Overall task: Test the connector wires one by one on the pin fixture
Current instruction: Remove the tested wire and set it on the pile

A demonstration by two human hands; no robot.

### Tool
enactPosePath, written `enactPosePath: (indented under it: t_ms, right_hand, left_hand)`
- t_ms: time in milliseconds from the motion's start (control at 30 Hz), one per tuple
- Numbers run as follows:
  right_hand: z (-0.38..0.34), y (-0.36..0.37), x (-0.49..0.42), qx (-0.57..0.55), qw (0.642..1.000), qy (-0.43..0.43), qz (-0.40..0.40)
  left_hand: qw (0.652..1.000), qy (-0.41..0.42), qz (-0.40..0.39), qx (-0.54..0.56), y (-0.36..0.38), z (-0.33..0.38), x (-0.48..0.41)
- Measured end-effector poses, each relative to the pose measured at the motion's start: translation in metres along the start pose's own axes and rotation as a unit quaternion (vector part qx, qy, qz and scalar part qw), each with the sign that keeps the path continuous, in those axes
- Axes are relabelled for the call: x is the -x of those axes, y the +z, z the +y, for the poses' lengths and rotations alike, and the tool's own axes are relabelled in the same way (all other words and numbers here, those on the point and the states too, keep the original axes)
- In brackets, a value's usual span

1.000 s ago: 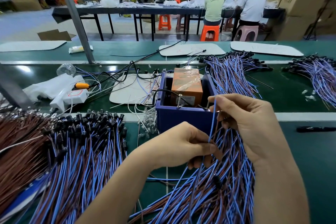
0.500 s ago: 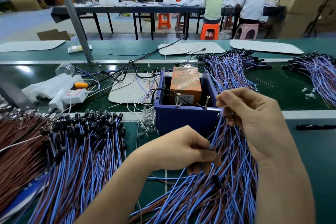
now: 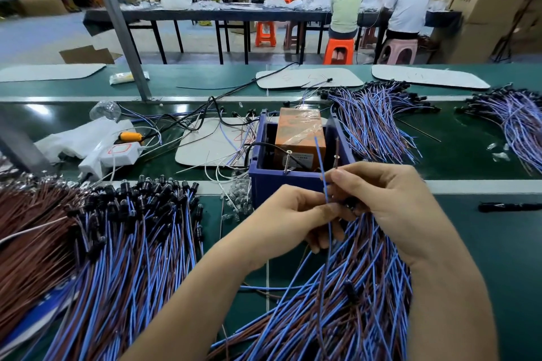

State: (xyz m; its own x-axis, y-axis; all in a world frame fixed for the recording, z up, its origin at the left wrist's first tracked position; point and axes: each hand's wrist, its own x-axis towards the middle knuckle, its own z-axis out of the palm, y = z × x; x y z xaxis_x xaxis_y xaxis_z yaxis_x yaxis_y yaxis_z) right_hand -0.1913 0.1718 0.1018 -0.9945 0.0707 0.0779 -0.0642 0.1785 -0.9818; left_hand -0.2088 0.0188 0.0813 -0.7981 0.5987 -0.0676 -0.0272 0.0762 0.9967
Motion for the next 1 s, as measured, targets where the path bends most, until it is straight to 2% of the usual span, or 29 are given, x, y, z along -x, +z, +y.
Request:
enactPosePath:
  t_ms: [100, 167, 267, 400, 667, 1000]
  right_hand:
    - [0.005, 0.002, -0.004, 0.021, 0.999, -0.006, 0.035]
    - [0.010, -0.001, -0.007, 0.062, 0.997, 0.011, 0.052]
    - [0.019, -0.009, -0.009, 0.118, 0.990, 0.062, 0.043]
    - [0.026, -0.011, -0.012, 0.164, 0.982, 0.091, 0.036]
    - [0.029, -0.006, -0.015, 0.185, 0.977, 0.105, 0.017]
    - [0.034, -0.004, -0.019, 0.198, 0.974, 0.104, 0.038]
  left_hand:
    - [1.000, -0.025, 0.007, 0.013, -0.002, -0.001, -0.001]
    - [0.998, -0.040, 0.038, -0.016, -0.005, -0.004, -0.003]
    - [0.995, -0.057, 0.067, -0.051, -0.013, -0.008, -0.004]
    - [0.992, -0.070, 0.094, -0.042, -0.025, -0.009, -0.004]
    - [0.986, -0.123, 0.112, 0.001, -0.037, -0.006, -0.007]
    - [0.976, -0.159, 0.111, -0.097, -0.038, -0.018, -0.012]
